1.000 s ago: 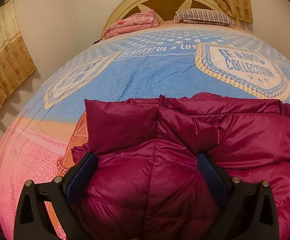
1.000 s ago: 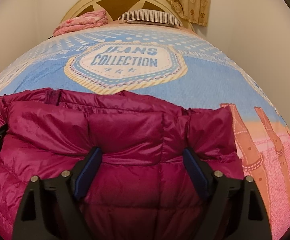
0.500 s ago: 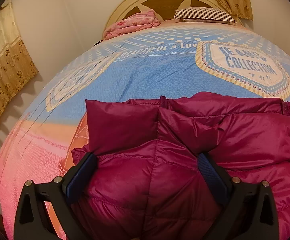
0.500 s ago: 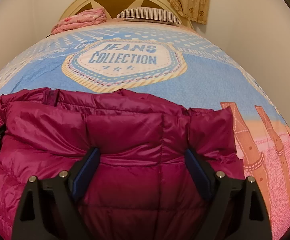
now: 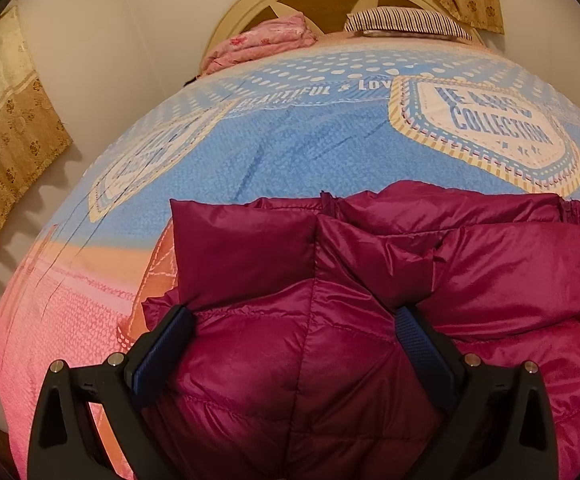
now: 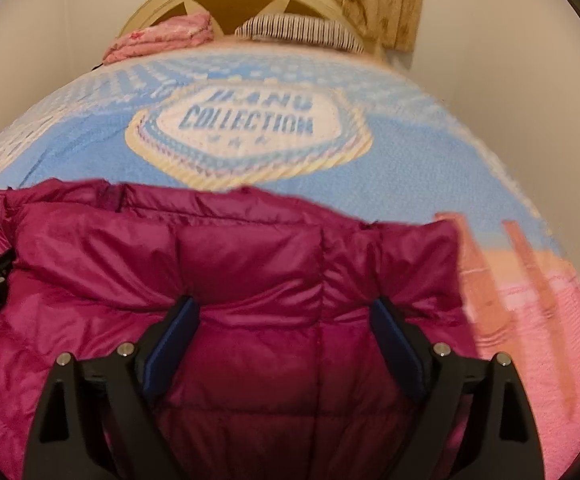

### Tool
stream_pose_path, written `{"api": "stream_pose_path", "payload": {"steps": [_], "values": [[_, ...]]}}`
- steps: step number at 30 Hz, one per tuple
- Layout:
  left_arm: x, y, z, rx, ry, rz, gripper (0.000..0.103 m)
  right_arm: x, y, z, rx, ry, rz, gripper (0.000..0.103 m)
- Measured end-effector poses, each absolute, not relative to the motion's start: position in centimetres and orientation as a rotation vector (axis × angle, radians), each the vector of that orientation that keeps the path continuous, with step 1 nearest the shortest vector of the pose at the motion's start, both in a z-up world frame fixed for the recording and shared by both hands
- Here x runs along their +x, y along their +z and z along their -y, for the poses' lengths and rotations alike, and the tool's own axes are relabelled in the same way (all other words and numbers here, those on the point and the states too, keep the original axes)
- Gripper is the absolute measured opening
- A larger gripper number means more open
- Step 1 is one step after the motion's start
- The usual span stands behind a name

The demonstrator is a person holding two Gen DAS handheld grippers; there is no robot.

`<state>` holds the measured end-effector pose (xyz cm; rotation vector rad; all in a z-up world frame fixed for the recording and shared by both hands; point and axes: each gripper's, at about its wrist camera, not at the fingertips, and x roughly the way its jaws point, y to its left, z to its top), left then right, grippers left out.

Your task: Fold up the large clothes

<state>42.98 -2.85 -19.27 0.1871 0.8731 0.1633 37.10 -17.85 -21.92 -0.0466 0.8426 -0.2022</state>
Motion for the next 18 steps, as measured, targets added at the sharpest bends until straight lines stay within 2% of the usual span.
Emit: {"api": "stream_pose_path", "payload": {"steps": [6,10,18], "values": [[39.8,-16.2,2.7,0.162,0.133,-0.848,0.102,32.7,-18.3,12.7,-0.063,-0.083,-0.71,0.094],[37.8,-16.3,2.6,0.138,0.123,-0.821,0.102,33.3,-20.3,10.7,-0.104,-0.067,-0.746,0.093],[38.5,-18.6,2.8,0.125,0.146,-0.809,0.102,35.4,-23.4,11.2,-0.086,-0.08,-0.827,0.095]]}}
